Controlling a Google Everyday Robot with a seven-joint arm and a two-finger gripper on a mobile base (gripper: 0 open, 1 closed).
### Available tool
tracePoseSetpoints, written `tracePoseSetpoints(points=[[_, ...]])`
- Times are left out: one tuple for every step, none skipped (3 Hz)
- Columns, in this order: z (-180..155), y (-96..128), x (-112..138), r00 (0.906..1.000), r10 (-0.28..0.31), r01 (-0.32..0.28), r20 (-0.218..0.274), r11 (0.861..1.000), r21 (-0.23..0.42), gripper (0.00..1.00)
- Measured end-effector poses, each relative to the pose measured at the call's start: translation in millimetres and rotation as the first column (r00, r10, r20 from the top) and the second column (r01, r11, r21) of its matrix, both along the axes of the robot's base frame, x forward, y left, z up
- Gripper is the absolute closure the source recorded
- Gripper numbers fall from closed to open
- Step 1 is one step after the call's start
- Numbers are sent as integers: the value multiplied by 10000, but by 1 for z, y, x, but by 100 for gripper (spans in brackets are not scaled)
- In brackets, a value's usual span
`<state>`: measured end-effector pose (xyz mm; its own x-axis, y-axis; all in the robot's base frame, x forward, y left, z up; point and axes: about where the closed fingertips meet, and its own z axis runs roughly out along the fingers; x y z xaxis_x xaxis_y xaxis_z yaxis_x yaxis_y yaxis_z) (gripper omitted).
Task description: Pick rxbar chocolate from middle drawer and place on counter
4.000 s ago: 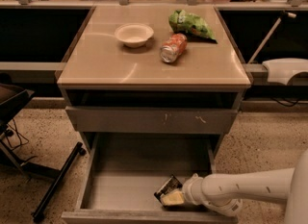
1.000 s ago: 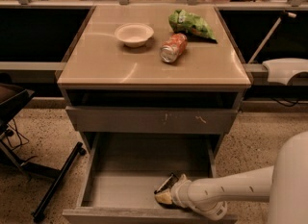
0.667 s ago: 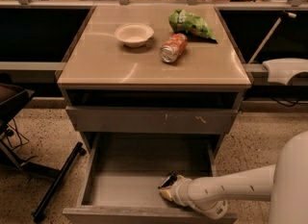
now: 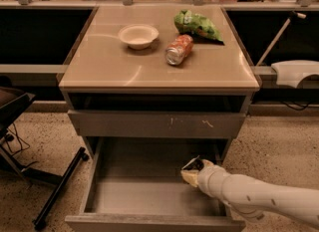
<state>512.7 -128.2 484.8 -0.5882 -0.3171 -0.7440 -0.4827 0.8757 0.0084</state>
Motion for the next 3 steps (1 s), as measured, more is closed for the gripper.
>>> tracePoseSetpoints(points=[[86, -50, 31, 9957, -549, 553, 740, 9985, -26, 100], [179, -76, 62, 9919, -372, 424, 1216, 9983, -402, 100], [198, -72, 67, 9917, -1, 83, 1285, 9980, -627, 100]])
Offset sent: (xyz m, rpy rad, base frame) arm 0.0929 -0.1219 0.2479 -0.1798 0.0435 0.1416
